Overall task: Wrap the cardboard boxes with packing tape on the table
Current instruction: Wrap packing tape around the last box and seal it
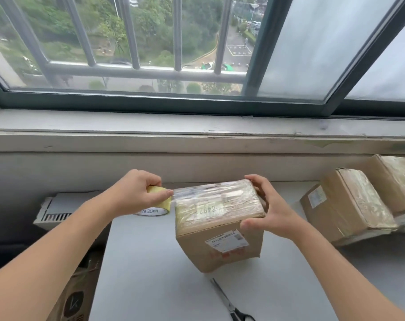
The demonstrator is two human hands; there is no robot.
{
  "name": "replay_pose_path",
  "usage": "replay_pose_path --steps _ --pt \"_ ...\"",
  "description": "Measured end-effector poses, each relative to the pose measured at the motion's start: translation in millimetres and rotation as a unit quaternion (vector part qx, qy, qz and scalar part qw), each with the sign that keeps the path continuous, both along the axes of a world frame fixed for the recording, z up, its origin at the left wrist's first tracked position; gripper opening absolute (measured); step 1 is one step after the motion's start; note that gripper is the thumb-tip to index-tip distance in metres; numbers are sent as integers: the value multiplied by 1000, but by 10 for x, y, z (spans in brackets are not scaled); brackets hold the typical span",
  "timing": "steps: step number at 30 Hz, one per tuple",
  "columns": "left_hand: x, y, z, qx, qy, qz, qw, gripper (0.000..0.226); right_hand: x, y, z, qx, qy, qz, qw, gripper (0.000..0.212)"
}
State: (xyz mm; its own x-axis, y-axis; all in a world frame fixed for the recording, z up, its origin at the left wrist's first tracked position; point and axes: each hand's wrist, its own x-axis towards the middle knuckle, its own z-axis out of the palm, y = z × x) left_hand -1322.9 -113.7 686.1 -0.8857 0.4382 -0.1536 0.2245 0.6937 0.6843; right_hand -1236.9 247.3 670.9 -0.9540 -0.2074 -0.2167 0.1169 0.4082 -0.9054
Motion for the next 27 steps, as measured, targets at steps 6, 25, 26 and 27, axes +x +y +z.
replay_pose_path --steps 6,25,26,27 --pt "121 284 -279 -17 -55 2 998 54 20 224 -1 10 -39 6 999 110" --pt "458 589 -549 71 -74 79 992 47 181 -672 451 589 81 280 754 134" --pt "462 613 -550 74 -67 80 992 47 193 -829 371 570 98 292 762 133" --pt "456 627 -549 75 -55 81 992 47 191 -962 282 558 121 297 765 130"
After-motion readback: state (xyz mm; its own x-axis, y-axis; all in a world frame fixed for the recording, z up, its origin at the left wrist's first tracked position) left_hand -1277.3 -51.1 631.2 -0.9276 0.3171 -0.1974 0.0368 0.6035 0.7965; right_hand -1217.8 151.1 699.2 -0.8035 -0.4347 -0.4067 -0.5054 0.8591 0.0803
